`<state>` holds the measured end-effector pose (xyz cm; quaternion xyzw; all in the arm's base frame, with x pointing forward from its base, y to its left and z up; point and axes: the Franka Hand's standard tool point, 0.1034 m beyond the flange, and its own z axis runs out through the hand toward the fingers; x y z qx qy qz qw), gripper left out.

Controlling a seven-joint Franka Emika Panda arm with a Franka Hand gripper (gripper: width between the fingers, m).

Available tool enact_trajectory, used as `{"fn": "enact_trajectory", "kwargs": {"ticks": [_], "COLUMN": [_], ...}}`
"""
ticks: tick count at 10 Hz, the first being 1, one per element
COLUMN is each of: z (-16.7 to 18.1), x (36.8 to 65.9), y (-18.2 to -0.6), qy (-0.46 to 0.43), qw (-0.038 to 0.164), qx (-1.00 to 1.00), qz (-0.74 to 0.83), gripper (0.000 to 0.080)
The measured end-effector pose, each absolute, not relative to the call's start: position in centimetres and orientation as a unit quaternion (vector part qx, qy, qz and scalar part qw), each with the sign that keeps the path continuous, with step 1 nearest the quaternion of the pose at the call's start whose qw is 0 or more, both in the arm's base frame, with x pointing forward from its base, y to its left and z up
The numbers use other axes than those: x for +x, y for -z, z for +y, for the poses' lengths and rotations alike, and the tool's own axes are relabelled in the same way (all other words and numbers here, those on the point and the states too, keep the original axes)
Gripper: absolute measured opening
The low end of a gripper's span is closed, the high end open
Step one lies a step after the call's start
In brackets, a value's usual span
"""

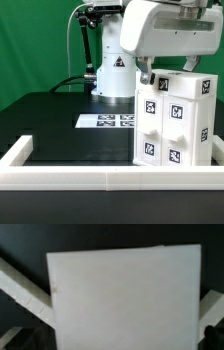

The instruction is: Assemble cabinet

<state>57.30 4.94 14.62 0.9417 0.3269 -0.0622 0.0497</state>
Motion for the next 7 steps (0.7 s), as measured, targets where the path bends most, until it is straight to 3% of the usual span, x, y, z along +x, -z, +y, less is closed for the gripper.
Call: {"fn": "enact_trajectory", "kwargs": {"ticks": [7], "z": [4.91], "x": [57.26], "y": [-14.47], "qy": [0.063], "qw": [0.05], "qx": [0.942], "qz": [0.327], "gripper": [0.0796]}}
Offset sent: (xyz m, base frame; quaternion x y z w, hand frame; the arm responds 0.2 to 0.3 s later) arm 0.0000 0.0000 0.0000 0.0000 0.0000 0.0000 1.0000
